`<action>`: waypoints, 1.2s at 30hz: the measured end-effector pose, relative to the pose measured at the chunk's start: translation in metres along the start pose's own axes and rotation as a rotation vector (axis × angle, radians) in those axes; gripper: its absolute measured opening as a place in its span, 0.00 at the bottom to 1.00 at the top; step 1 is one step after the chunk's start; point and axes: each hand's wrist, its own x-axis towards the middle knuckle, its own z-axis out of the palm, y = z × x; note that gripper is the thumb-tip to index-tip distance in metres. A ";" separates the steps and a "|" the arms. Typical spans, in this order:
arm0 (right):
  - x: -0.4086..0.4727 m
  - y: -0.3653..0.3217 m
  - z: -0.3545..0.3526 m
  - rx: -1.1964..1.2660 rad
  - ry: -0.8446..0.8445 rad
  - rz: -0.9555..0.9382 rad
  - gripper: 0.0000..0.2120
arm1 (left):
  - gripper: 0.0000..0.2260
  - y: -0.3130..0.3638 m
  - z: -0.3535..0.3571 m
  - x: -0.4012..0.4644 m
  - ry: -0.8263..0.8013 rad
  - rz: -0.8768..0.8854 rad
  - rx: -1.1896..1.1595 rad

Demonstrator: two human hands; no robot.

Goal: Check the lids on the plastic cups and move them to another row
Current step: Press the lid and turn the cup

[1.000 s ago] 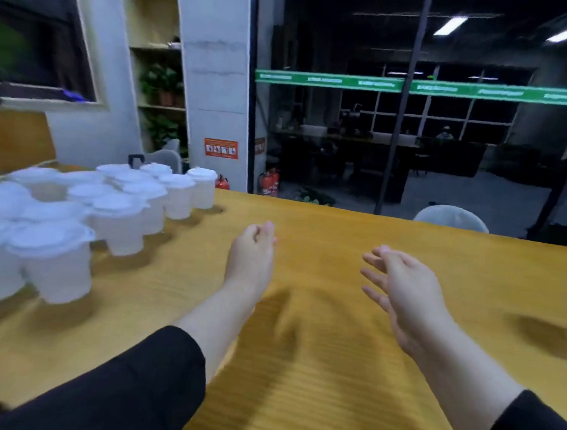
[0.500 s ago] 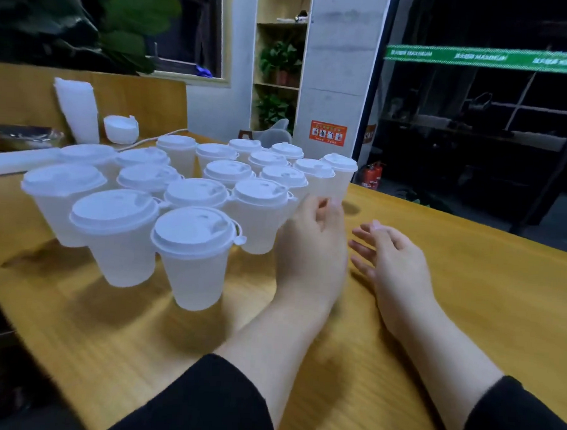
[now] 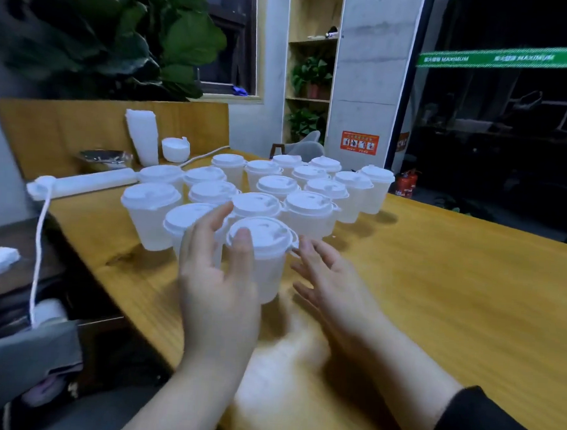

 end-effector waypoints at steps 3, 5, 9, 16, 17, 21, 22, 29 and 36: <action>-0.006 0.004 0.012 -0.007 -0.078 -0.022 0.11 | 0.18 -0.001 0.005 0.000 -0.139 -0.184 0.056; -0.013 0.003 0.011 -0.038 -0.077 -0.044 0.08 | 0.21 0.002 0.008 0.001 -0.188 -0.193 0.104; -0.029 0.001 -0.003 -0.080 -0.040 -0.043 0.14 | 0.13 0.000 0.010 0.000 -0.235 -0.250 0.117; -0.052 0.002 -0.027 -0.067 0.144 -0.026 0.13 | 0.17 0.005 0.027 -0.026 -0.362 -0.324 0.014; -0.058 0.001 -0.036 -0.053 0.186 -0.029 0.14 | 0.17 0.009 0.032 -0.033 -0.380 -0.329 0.005; -0.102 -0.015 -0.095 -0.094 0.324 -0.064 0.16 | 0.17 0.033 0.070 -0.069 -0.553 -0.325 -0.032; -0.117 -0.021 -0.114 -0.129 0.349 -0.067 0.17 | 0.17 0.041 0.083 -0.082 -0.609 -0.312 -0.046; -0.223 -0.047 -0.237 -0.321 0.588 -0.034 0.25 | 0.25 0.102 0.171 -0.171 -0.957 -0.243 -0.108; -0.258 -0.033 -0.298 -0.355 0.695 -0.011 0.19 | 0.15 0.113 0.225 -0.217 -1.041 -0.144 -0.106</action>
